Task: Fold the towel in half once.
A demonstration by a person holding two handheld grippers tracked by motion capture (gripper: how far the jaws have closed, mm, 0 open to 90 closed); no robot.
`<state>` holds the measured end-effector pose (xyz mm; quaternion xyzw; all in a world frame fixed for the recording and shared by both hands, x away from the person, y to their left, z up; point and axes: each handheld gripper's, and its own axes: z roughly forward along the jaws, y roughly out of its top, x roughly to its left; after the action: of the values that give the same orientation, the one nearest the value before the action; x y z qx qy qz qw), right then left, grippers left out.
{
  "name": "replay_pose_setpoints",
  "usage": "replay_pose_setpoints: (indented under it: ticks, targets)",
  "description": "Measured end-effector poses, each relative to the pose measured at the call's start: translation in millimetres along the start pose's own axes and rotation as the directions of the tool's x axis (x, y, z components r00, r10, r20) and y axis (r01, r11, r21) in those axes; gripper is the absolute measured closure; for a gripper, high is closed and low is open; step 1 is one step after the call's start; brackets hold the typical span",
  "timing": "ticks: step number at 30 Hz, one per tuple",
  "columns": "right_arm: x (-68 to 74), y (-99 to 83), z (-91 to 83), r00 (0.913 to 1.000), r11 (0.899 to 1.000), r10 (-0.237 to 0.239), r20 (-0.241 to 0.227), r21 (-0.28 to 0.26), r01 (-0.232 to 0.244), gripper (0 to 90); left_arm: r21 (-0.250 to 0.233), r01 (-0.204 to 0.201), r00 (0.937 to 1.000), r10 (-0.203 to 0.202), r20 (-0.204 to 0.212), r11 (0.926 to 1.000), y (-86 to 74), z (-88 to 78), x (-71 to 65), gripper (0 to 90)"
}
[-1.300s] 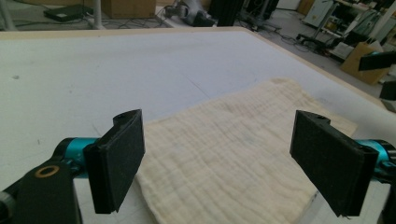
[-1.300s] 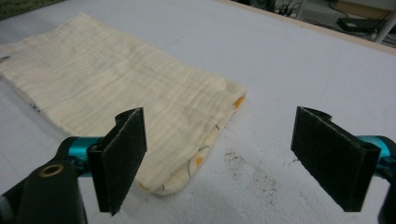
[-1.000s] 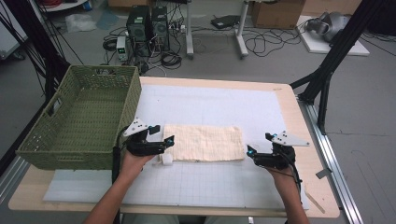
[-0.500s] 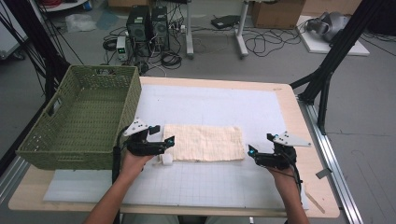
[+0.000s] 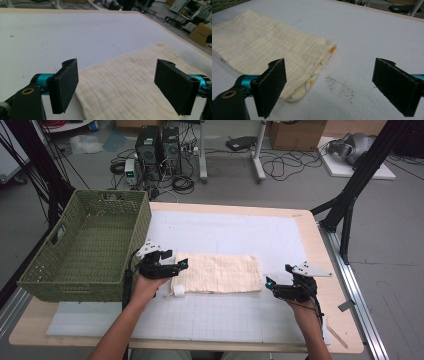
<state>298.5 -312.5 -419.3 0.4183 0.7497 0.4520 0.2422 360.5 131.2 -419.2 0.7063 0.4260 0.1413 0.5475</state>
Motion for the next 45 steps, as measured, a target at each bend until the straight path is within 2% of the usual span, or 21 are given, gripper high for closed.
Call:
replay_pose_setpoints:
  ticks: [3, 5, 8, 11, 12, 18, 20, 23, 26, 28, 30, 32, 35, 37, 39, 41, 42, 45]
  targets:
    - [1.3, -0.1, 1.0, 1.0000, 1.000, -0.004, -0.002, 0.006, 0.004, 11.4, 0.011, -0.015, 0.9995, 0.015, -0.028, 0.9998, 6.4, 6.2, 4.4, 20.7]
    - [1.3, -0.2, 1.3, 1.0000, 1.000, -0.005, -0.007, 0.004, 0.005, 11.4, 0.061, -0.002, 0.9982, 0.006, -0.060, 0.9981, 8.7, 11.1, 8.0, 23.6]
    - [1.6, -0.7, 1.5, 1.0000, 1.000, -0.003, -0.009, 0.008, 0.003, 11.4, 0.083, 0.002, 0.9958, 0.006, -0.092, 0.9966, 11.4, 17.3, 12.5, 26.1]
    - [1.9, -0.6, 1.6, 0.9999, 1.000, -0.006, -0.008, 0.008, 0.006, 11.4, 0.086, 0.008, 0.9959, 0.000, -0.090, 0.9963, 11.7, 23.1, 16.7, 30.0]
    - [2.2, -0.6, 1.4, 1.0000, 1.000, -0.003, -0.008, 0.009, 0.003, 11.4, 0.114, 0.002, 0.9962, 0.008, -0.086, 0.9935, 11.2, 25.8, 18.4, 32.4]
    - [2.0, -1.1, 2.5, 0.9999, 1.000, -0.008, -0.010, 0.013, 0.008, 11.4, 0.157, -0.015, 0.9916, 0.035, -0.125, 0.9875, 5.5, 38.4, 24.2, 34.4]
    - [2.5, -1.3, 2.4, 1.0000, 1.000, -0.003, -0.009, 0.016, 0.003, 11.4, 0.177, -0.041, 0.9894, 0.064, -0.130, 0.9833, 3.2, 41.2, 25.1, 39.2]
    - [2.5, -1.6, 3.5, 0.9999, 1.000, -0.007, -0.008, 0.020, 0.007, 11.4, 0.197, -0.054, 0.9863, 0.083, -0.143, 0.9789, 0.8, 44.3, 26.5, 47.7]
    - [2.8, -1.8, 4.0, 0.9999, 1.000, -0.003, -0.012, 0.028, 0.004, 11.4, 0.217, -0.061, 0.9862, 0.093, -0.137, 0.9743, -1.6, 46.3, 28.1, 52.7]
    - [2.0, -1.9, 4.4, 0.9999, 1.000, -0.007, -0.011, 0.022, 0.007, 11.4, 0.232, -0.077, 0.9848, 0.110, -0.134, 0.9696, -2.7, 47.2, 29.0, 56.1]
    - [1.7, -2.1, 4.8, 0.9999, 1.000, -0.004, -0.011, 0.025, 0.004, 11.4, 0.234, -0.090, 0.9829, 0.124, -0.136, 0.9680, -3.6, 48.5, 28.8, 58.3]
    - [2.0, -2.5, 5.8, 0.9999, 1.000, -0.001, -0.012, 0.028, 0.001, 11.4, 0.253, -0.092, 0.9842, 0.127, -0.124, 0.9630, -6.4, 51.5, 28.6, 61.0]
    - [3.2, -2.6, 8.8, 0.9999, 0.999, -0.008, -0.014, 0.038, 0.009, 11.4, 0.252, -0.097, 0.9812, 0.135, -0.138, 0.9629, -6.7, 51.5, 28.8, 66.7]
    - [3.6, -2.6, 12.6, 0.9998, 0.999, -0.015, -0.014, 0.049, 0.015, 11.4, 0.243, -0.084, 0.9856, 0.116, -0.123, 0.9664, -6.9, 51.0, 30.4, 74.3]
    - [4.4, -2.4, 17.7, 0.9998, 0.998, -0.011, -0.017, 0.065, 0.012, 11.4, 0.254, -0.114, 0.9835, 0.146, -0.108, 0.9604, -6.9, 51.1, 28.6, 82.3]
    - [3.6, -0.6, 24.0, 0.9998, 0.997, -0.004, -0.019, 0.083, 0.005, 11.4, 0.253, -0.122, 0.9827, 0.152, -0.105, 0.9599, -7.2, 51.3, 28.2, 84.2]
    - [3.2, 0.4, 25.8, 0.9997, 0.996, 0.005, -0.022, 0.085, -0.003, 11.5, 0.246, -0.111, 0.9841, 0.141, -0.108, 0.9629, -7.4, 51.4, 28.2, 84.4]
    - [-0.5, 6.8, 34.7, 0.9998, 0.994, 0.010, -0.017, 0.105, -0.009, 11.6, 0.250, -0.110, 0.9848, 0.140, -0.103, 0.9618, -7.2, 50.9, 29.2, 84.8]
